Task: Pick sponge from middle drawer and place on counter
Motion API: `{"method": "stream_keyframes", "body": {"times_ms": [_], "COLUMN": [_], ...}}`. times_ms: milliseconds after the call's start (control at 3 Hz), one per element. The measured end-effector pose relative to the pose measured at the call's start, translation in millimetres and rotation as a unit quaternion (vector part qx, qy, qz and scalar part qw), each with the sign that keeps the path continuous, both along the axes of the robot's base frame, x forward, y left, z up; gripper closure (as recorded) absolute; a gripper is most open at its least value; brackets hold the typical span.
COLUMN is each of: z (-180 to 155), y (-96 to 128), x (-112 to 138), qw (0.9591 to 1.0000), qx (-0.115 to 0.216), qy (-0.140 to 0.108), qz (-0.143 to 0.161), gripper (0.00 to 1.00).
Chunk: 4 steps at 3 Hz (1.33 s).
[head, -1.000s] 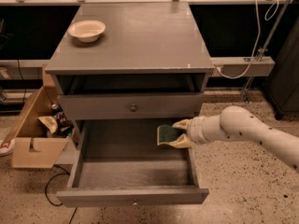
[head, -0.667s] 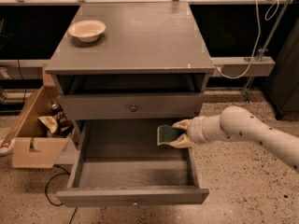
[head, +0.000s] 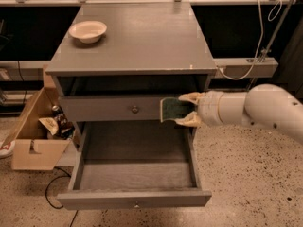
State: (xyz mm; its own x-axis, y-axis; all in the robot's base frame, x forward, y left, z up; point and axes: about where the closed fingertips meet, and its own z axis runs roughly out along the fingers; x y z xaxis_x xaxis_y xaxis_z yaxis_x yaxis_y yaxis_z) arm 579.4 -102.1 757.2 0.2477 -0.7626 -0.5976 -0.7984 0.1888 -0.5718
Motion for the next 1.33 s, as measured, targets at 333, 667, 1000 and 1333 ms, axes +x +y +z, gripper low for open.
{"method": "stream_keyframes", "body": {"times_ms": [333, 667, 1000, 1333], "z": [60.1, 107.1, 138.2, 135.9], "y": [12.4, 19.4, 21.9, 21.1], "x": [18.8, 58.7, 72.9, 74.6], "qw": [0.9994, 0.9988, 0.9972, 0.9970], "qx": [0.002, 0.018, 0.029, 0.032], "qy": [-0.035, -0.045, -0.069, -0.070], "qz": [0.008, 0.005, 0.001, -0.003], "gripper": [1.00, 1.00, 1.00, 1.00]}}
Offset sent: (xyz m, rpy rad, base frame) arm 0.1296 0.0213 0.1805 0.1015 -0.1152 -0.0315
